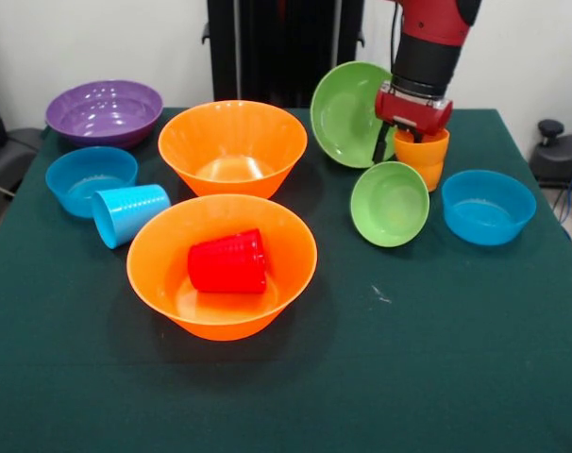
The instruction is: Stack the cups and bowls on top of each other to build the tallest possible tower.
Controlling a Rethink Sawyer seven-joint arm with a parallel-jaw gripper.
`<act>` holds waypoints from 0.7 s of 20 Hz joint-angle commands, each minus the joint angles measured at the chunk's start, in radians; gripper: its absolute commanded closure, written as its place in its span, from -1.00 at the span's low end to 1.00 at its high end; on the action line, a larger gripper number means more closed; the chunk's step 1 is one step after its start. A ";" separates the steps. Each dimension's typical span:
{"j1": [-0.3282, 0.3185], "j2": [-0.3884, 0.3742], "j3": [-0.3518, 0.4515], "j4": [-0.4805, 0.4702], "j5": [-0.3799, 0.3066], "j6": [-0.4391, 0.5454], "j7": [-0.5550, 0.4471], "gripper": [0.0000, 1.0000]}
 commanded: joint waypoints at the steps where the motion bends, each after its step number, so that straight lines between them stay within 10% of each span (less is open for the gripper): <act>1: -0.010 0.126 0.090 -0.137 0.068 -0.027 0.188 1.00; 14: -0.050 0.027 0.138 -0.050 0.020 0.013 0.214 1.00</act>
